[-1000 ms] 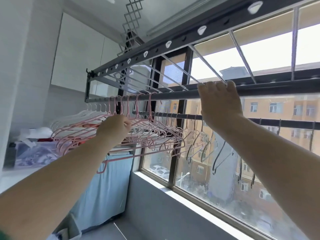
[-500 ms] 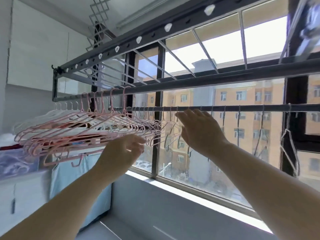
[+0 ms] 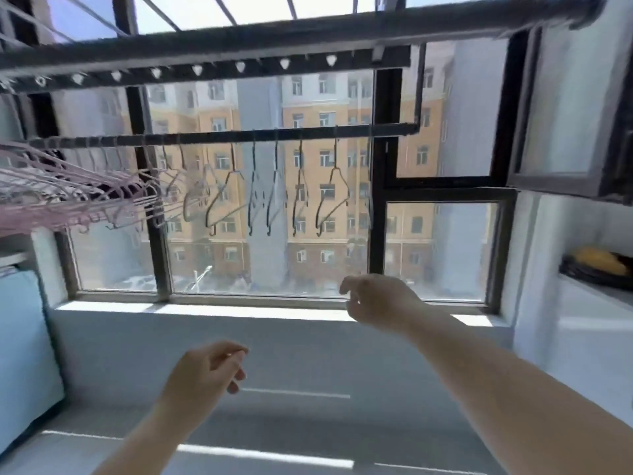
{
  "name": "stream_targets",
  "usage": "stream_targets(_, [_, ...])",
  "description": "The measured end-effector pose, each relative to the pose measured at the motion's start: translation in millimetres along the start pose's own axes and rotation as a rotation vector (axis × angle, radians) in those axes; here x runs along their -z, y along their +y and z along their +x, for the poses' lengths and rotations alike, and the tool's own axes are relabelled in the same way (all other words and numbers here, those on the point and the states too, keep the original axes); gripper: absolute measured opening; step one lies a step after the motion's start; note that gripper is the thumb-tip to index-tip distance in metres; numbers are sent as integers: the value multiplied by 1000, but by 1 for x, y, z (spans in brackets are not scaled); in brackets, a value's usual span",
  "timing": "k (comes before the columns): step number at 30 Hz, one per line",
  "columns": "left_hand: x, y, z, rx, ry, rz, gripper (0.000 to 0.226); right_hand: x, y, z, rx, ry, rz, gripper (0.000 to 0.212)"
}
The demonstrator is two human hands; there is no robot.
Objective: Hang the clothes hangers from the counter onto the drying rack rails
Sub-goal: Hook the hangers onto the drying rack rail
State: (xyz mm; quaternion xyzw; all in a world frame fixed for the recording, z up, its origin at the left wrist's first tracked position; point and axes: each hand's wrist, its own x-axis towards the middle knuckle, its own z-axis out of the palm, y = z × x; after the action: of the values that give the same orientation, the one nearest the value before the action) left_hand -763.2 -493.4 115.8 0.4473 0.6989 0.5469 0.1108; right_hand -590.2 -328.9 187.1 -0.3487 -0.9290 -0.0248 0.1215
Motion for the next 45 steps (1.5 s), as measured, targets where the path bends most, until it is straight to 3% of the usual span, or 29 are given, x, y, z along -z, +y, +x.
stream_targets(5, [-85,-3,-1,29,-126,-34,37,-12,95,-49,-220,-56,47,28])
stream_targets(12, [-240,65,-3,-9,-297,-66,36,-1,237,-148,-472,-83,38,29])
stream_targets(18, [-404,143,-34,-130,-505,-8,34,-3,386,-264,-791,45,97,30])
stream_targets(23, [-523,194,-70,-234,-650,57,36,-15,493,-359,-1056,127,-2,14])
stream_targets(28, [-614,220,-97,-242,-804,118,17,-35,557,-419,-1224,180,-86,36])
stream_targets(31, [-657,225,-99,-295,-837,163,18,-53,581,-440,-1283,143,-159,33])
stream_targets(35, [-715,229,-83,-380,-867,188,22,-67,595,-448,-1296,205,-191,10])
stream_targets(39, [-775,248,-50,-428,-812,200,42,-84,610,-450,-1184,420,-304,20])
stream_targets(42, [-819,257,-18,-520,-771,331,45,-88,613,-449,-1157,436,-386,8])
stream_targets(45, [-860,265,5,-550,-802,450,50,-89,613,-449,-1139,488,-445,9])
